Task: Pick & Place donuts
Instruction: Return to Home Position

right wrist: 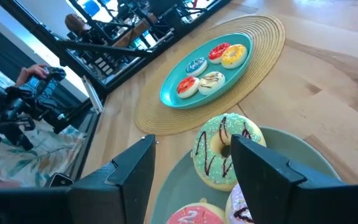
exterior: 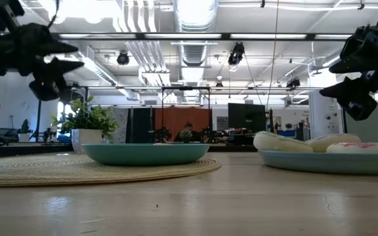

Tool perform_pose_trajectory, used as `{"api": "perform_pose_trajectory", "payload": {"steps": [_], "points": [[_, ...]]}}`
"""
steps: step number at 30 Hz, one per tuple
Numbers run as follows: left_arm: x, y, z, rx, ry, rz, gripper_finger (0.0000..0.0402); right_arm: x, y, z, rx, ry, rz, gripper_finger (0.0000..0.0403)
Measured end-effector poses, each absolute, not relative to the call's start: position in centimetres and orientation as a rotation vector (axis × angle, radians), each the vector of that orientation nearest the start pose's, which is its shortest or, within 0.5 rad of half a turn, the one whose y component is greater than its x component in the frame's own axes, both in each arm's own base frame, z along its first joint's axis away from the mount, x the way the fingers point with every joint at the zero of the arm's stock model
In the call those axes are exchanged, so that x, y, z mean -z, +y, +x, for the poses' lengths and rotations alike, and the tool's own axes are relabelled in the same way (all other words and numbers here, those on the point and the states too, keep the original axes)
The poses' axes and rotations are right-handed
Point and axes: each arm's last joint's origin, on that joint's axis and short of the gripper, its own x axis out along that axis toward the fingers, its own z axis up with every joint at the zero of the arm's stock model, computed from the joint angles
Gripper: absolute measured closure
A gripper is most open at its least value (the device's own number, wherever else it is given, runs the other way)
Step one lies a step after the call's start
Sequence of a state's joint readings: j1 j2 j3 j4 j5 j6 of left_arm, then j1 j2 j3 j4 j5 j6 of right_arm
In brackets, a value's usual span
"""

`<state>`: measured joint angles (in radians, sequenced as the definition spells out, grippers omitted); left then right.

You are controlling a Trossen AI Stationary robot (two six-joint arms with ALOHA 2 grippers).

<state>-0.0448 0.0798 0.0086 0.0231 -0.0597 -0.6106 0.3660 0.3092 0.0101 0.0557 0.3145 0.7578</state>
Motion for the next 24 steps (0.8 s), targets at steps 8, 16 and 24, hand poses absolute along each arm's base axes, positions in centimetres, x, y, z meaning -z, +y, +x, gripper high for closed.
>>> {"api": "perform_pose_trajectory", "payload": {"steps": [8,16,24], "points": [[-17.4,0.0,9.7,-0.021,-0.099,-0.613,0.0296,-14.6,3.2,10.9,0.039,0.237,0.673,0.0202],[-16.8,0.0,9.7,-0.028,-0.031,-0.357,0.0296,-14.6,3.2,10.9,0.039,0.237,0.673,0.0202],[-16.6,1.4,9.6,-0.162,-0.019,-0.097,0.0296,-14.6,3.2,10.9,0.039,0.237,0.673,0.0202]]}}
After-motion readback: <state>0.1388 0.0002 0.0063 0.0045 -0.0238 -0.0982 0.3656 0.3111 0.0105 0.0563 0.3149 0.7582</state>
